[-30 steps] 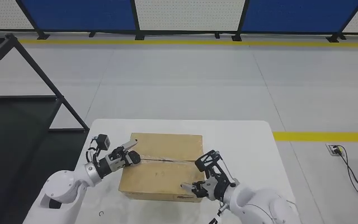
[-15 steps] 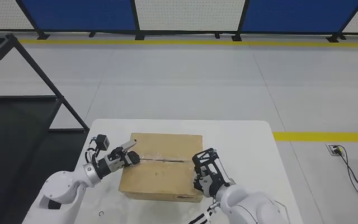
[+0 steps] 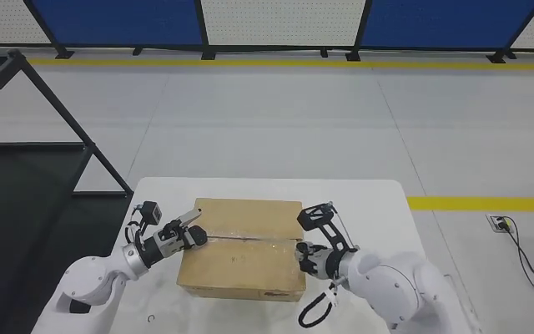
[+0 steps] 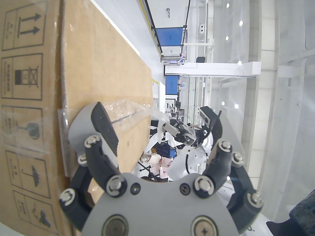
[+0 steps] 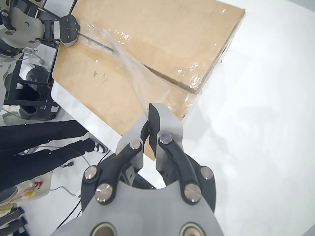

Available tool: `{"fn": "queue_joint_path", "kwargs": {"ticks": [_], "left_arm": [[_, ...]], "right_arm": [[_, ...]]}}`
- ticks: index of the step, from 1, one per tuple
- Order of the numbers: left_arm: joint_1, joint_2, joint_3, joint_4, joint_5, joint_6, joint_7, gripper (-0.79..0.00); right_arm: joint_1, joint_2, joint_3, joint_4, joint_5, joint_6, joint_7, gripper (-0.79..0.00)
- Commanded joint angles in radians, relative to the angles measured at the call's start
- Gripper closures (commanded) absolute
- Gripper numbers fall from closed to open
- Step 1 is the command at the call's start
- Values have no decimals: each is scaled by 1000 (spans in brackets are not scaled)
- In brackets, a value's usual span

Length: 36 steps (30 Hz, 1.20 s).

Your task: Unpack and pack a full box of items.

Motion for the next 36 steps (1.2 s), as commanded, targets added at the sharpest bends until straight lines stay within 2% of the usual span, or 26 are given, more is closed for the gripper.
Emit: {"fn": "queue_joint_path", "kwargs": {"ticks": [1,7,17,33,36], "left_arm": [[1,1,-1,0,-1,-1,0,-785],[2,2,-1,-1,-4,-2,-2,-785],[4,4,1,-1,-8,-6,-1,-785],[-2,6,6,8,-14,-8,-4,-785],[-3,7,6,10,-13,-8,-4,-785]], "right_arm": [[18,-1,6,14,34,-9,23,0],[73,-2,10,57,98,-12,86,0],[110,-2,22,51,209,-69,82,0],[208,3,13,241,293,-1,194,0],[231,2,2,289,307,5,208,-74]]}}
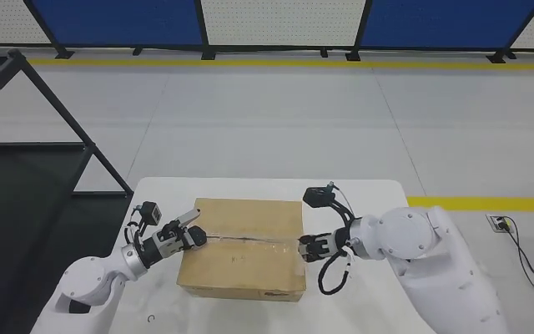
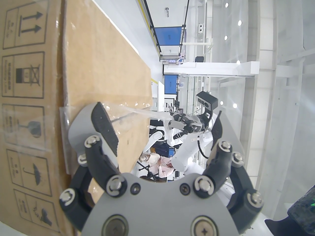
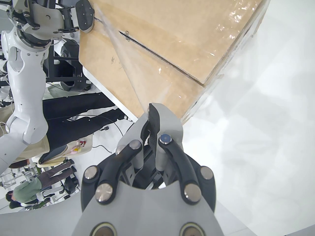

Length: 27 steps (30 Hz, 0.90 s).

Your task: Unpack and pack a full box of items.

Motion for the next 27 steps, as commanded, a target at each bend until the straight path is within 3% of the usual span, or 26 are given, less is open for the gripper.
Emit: {"fn": "queue_joint_path", "kwargs": {"ticks": [1,9,21,27], "left_arm": [[-1,0,0,1,1,0,1,-785],[-6,1,5,7,-1,1,2,-785],[-13,2,13,14,-3,-1,-2,-785],[-14,2,17,15,-3,0,-3,-785]], "right_arm": [[11,0,-5,25,5,2,-1,-89],[43,1,-20,95,28,-11,-15,-277],[67,10,-47,130,-46,-13,-54,-376],[29,23,-22,27,-101,-82,-140,-397]]}}
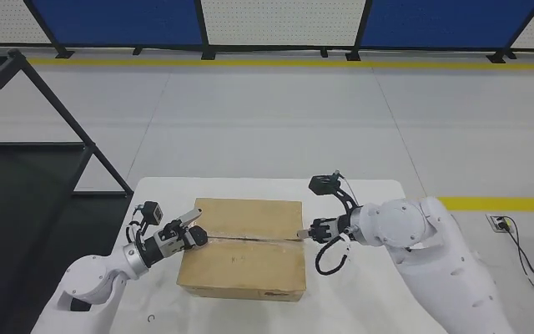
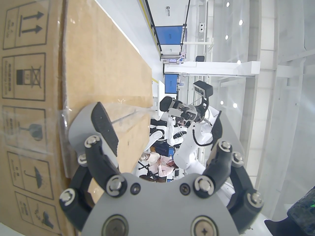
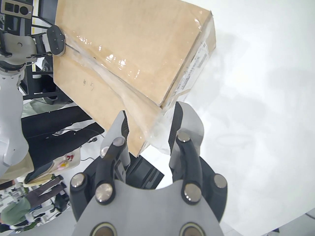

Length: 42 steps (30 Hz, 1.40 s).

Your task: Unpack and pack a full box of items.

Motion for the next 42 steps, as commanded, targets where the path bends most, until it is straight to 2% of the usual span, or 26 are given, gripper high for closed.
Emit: {"fn": "queue_joint_path", "kwargs": {"ticks": [1,2,4,5,9,13,15,17,20,23,25,33,35,42], "left_arm": [[0,0,0,0,0,0,0,-785],[0,0,1,0,0,-1,0,-785],[0,0,1,0,-1,-1,1,-785],[0,1,2,0,-1,-1,1,-785],[0,1,2,0,-3,-1,3,-785],[0,1,3,1,-3,-2,4,-785],[-1,2,4,2,-2,-2,3,-785],[-2,2,5,3,-2,-3,3,-785],[-4,2,6,5,-5,-4,1,-785],[-5,2,7,6,-4,-1,2,-785],[-5,2,7,5,-6,-2,1,-785],[0,4,4,3,-7,-6,-1,-785],[2,5,3,1,-7,-5,-1,-785],[7,6,3,-8,-5,-6,0,-785]], "right_arm": [[-19,6,9,-52,-33,-41,-37,-403],[-36,9,8,-87,-49,-81,-53,-456],[-72,16,3,-151,-42,-191,-48,-699],[-89,19,5,-170,-29,-239,-37,-785],[-128,29,-4,-197,27,-354,32,-785],[-156,32,-11,-203,75,-418,7,-754],[-164,31,-26,-188,55,-373,-16,-730],[-164,25,-46,-182,43,-302,-63,-785],[-174,21,-55,-192,-2,-275,-163,-785],[-208,25,-55,-248,-82,-301,-249,-785],[-236,28,-34,-272,-152,-239,-318,-785],[-236,28,-34,-272,-152,-239,-318,-785],[-257,28,-27,-266,-146,-256,-367,-785],[-287,41,-95,-347,-578,-307,-365,-785]]}}
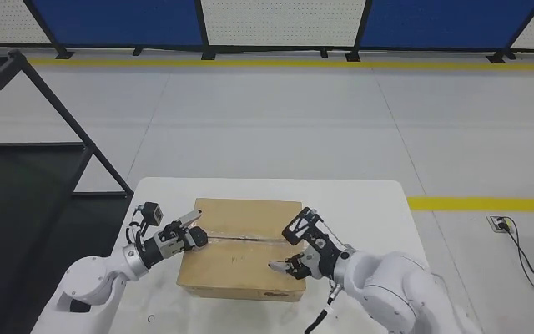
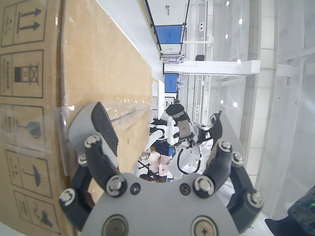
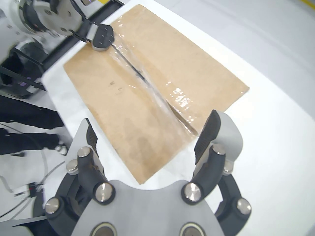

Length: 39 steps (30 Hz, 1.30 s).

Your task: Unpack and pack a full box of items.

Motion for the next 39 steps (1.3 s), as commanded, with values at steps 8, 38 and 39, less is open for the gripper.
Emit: {"fn": "queue_joint_path", "kwargs": {"ticks": [8,38,39], "left_arm": [[3,1,2,-9,2,1,3,-785],[4,6,-3,-5,-13,2,-9,-785],[4,6,-3,-5,-14,3,-9,-785]], "right_arm": [[0,-17,-139,-18,-452,80,116,-785],[40,-122,-225,57,-771,230,196,-785],[39,-125,-221,59,-775,233,198,-785]]}}
